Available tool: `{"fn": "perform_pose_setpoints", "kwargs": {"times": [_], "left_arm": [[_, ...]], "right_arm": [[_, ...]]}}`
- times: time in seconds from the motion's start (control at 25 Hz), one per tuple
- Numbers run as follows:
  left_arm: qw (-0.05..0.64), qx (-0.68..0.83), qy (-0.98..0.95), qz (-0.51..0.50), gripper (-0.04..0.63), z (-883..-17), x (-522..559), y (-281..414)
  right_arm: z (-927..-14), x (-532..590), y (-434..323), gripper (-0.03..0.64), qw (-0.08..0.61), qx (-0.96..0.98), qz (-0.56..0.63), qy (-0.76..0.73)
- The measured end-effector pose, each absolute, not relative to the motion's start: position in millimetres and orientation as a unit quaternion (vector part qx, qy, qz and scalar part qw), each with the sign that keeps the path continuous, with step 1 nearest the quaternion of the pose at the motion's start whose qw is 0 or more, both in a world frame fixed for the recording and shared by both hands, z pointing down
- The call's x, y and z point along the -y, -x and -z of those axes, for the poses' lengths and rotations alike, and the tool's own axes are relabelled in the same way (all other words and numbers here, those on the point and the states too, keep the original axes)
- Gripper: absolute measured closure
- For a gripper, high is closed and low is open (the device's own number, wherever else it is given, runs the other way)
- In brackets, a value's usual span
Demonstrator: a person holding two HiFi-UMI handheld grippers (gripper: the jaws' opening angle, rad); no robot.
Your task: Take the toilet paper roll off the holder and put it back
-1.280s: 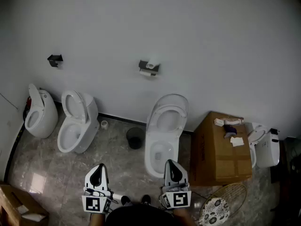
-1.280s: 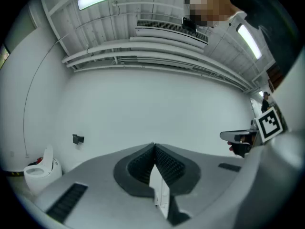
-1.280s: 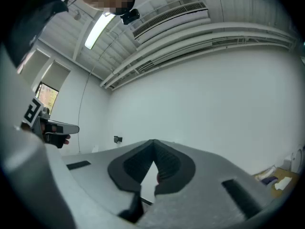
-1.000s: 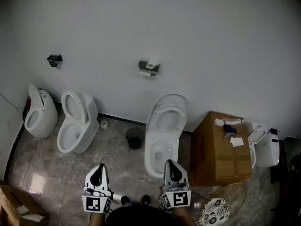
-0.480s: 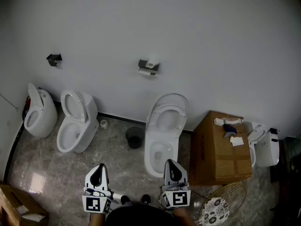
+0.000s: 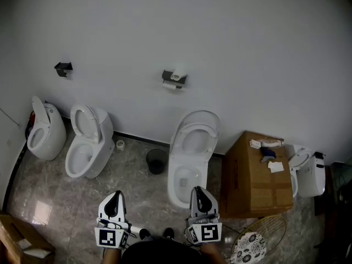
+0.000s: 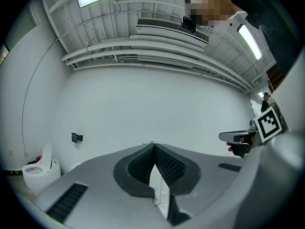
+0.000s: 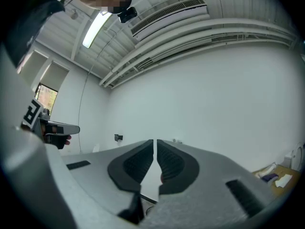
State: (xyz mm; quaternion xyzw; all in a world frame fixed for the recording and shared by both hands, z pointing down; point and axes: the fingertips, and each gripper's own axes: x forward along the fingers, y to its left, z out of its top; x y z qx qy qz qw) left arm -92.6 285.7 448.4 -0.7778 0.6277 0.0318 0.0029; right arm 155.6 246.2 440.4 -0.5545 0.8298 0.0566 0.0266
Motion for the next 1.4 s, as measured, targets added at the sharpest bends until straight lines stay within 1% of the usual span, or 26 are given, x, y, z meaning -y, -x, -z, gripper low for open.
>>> {"fn": "perform_pose_setpoints", "kwargs": {"times": [0.28,0.44,0.84,1.0,1.28,1.4], "left_arm": [[0.0,-0.628,0.778,-0.033,0.592,-449,-283,92],[0.003,-0.629,0.777,-0.033,0.592,-449,-284,94],[-0.002,-0.629,0.777,-0.033,0.592,-450,-280,96],[0.005,-0.645,0.763,-0.041,0.592,-438,-276,99],[0.006,-0.64,0.768,-0.037,0.592,-440,-275,98],[0.0,-0.636,0.771,-0.035,0.592,-446,-276,98]], "right_arm": [[-438,-243,-155,0.606,0.027,-0.829,-0.058,0.556],[-439,-241,-152,0.565,0.024,-0.832,-0.056,0.552],[-440,-236,-145,0.497,0.02,-0.838,-0.054,0.543],[-441,-237,-144,0.455,0.021,-0.841,-0.049,0.538],[-442,-235,-141,0.391,0.021,-0.847,-0.045,0.529],[-440,-235,-141,0.356,0.035,-0.848,-0.039,0.528]]}}
